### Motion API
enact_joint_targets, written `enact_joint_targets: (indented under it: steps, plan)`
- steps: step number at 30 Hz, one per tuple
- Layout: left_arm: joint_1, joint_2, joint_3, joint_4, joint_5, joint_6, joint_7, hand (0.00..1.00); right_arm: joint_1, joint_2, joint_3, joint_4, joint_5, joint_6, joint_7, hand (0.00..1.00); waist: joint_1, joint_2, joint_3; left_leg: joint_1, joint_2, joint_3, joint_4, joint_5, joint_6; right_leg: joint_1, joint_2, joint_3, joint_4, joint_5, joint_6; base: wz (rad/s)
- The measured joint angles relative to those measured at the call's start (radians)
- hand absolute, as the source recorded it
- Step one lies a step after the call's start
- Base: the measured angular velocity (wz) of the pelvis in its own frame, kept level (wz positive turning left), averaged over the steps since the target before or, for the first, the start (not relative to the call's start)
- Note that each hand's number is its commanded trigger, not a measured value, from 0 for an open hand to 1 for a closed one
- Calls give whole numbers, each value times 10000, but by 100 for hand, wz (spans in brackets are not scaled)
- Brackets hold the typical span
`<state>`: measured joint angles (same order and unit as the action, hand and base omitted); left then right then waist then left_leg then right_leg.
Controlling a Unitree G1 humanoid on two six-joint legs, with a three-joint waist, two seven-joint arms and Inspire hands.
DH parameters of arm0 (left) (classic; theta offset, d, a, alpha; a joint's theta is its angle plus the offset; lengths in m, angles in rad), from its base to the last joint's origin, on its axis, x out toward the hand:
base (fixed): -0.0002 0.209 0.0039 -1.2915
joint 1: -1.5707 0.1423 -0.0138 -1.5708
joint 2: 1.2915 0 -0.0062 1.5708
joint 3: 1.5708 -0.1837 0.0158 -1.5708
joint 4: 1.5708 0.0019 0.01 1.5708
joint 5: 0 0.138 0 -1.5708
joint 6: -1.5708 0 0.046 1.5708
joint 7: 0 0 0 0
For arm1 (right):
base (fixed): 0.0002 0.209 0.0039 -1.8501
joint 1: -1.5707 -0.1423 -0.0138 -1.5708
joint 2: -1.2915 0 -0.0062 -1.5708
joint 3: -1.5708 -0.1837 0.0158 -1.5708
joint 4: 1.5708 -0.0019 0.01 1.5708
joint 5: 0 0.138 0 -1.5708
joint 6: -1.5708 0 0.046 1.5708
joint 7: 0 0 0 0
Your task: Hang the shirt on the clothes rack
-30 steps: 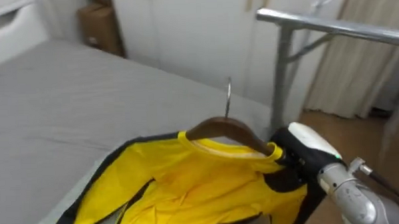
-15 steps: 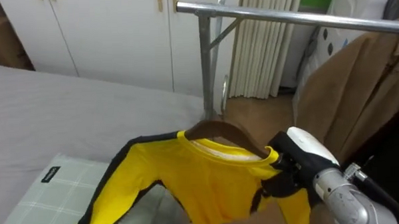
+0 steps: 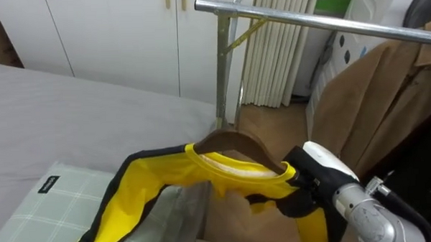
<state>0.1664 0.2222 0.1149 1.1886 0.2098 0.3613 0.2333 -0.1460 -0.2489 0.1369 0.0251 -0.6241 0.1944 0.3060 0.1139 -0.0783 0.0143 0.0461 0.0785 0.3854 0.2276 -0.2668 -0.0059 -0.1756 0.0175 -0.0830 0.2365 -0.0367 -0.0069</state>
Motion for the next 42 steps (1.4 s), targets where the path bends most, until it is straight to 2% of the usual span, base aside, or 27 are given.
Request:
enact_joint_targets:
  steps: [8, 12, 18, 22, 28, 34, 36, 41, 42]
  plan:
    - [21, 11, 4, -1, 3, 0, -16, 0, -41, -18, -63, -8, 23, -4, -1, 100, -24, -14, 5, -10, 2, -38, -62, 1, -2, -32, 15, -22, 7, -1, 0, 1]
    - [35, 8, 44, 0, 106, 0, -59, 0, -40, -23, -464, -9, 414, -18, 0, 100, -37, -22, 6, 6, -20, -116, -61, 1, -1, -8, 4, -32, 8, -1, 0, 0]
    - [49, -66, 604, -8, 770, -3, -101, 0, -39, -77, -1186, -10, 785, -42, 35, 100, -57, -46, 0, 37, -13, -145, -44, 1, -1, 137, 13, -63, -177, -2, 0, 1]
    - [54, -78, 971, -82, 775, -24, -109, 0, -40, -424, -1739, -5, 1204, -87, 32, 100, -82, -41, 3, 61, 3, -264, -29, 0, -2, 218, -1, -163, -177, -4, 0, 8]
    - [131, -67, 1022, -94, 777, -24, -216, 0, -187, -1063, -2086, 228, 2104, -91, 17, 100, -201, -61, 14, 108, 4, -313, -52, 2, -1, 261, -16, -237, -135, -8, 0, 3]
    - [294, -8, 1179, -222, 769, -49, -413, 0, -1119, -1222, -2169, 1717, 3177, -52, -80, 100, -283, -104, 33, 130, -8, -310, -47, 6, -8, 266, -50, -333, -137, -24, -11, -1]
    - [395, -8, 1189, -249, 769, -131, -422, 0, -1144, -1280, -2241, 1742, 3424, -29, -81, 100, -276, -117, 28, 123, -4, -313, -54, 7, -8, 262, -51, -352, -137, -40, -23, 0]
    - [580, -5, 1398, -500, 766, -215, -498, 0, -1192, -1728, -2364, 1741, 4360, -19, -59, 100, -280, -209, 4, 69, -1, -444, -46, 7, -7, 273, -90, -554, -142, -77, -17, 7]
    - [587, 3, 1399, -500, 766, -228, -520, 0, -1201, -1920, -2379, 1741, 4724, -14, -20, 100, -280, -218, 4, 67, -10, -527, -43, 8, -6, 291, -100, -587, -142, -78, -16, 7]
